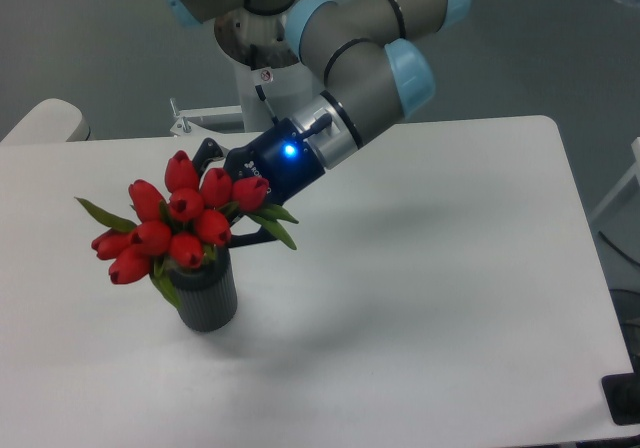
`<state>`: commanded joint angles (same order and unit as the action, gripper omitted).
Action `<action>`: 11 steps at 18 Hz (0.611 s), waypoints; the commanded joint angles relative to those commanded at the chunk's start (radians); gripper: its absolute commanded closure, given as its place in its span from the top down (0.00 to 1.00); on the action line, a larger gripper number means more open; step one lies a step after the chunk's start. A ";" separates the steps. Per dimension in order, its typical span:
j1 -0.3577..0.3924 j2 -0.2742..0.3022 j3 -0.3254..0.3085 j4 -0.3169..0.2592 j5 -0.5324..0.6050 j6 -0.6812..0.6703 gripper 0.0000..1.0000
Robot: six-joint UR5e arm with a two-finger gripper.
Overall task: Pick up the flowers from the vase
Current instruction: 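Lift the gripped tulips up out of the grey vase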
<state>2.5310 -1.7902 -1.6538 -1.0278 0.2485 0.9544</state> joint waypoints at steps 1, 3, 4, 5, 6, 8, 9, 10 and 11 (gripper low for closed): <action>0.012 0.000 0.011 0.000 -0.003 -0.020 0.05; 0.032 0.000 0.031 -0.002 -0.032 -0.061 0.05; 0.046 0.000 0.037 0.000 -0.053 -0.083 0.05; 0.058 0.000 0.045 0.000 -0.070 -0.103 0.05; 0.071 0.000 0.055 0.000 -0.086 -0.123 0.05; 0.083 0.000 0.074 -0.002 -0.106 -0.150 0.05; 0.090 -0.002 0.084 -0.002 -0.112 -0.163 0.05; 0.092 -0.006 0.089 0.000 -0.112 -0.172 0.05; 0.095 -0.009 0.097 -0.002 -0.112 -0.175 0.05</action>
<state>2.6261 -1.7993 -1.5571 -1.0293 0.1365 0.7793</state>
